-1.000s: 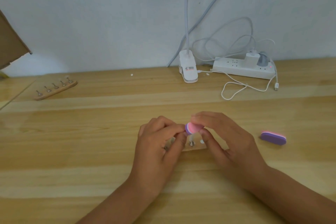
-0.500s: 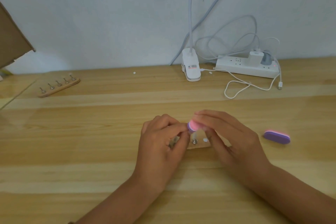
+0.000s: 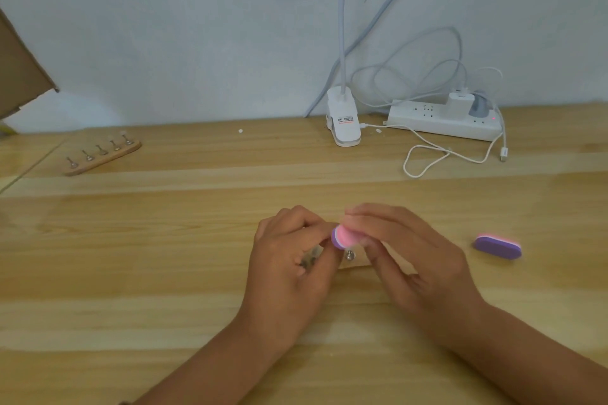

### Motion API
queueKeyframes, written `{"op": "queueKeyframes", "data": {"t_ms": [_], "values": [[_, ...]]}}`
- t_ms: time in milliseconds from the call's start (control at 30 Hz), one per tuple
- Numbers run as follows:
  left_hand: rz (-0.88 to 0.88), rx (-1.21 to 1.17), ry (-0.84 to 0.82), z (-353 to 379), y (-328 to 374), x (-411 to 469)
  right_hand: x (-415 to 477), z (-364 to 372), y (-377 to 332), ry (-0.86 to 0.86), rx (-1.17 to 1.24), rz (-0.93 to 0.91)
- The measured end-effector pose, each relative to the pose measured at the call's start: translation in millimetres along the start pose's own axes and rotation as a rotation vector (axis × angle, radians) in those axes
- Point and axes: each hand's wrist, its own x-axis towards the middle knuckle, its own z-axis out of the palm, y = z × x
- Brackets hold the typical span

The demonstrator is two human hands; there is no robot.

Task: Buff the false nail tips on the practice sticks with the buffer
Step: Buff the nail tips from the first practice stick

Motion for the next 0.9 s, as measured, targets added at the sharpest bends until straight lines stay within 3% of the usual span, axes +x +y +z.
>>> {"op": "queueKeyframes", "data": {"t_ms": [900], "values": [[-0.026, -0.202, -0.053, -1.0, -0.9, 2.4, -0.5, -0.8, -3.9, 0.057, 0.013, -0.018]]}}
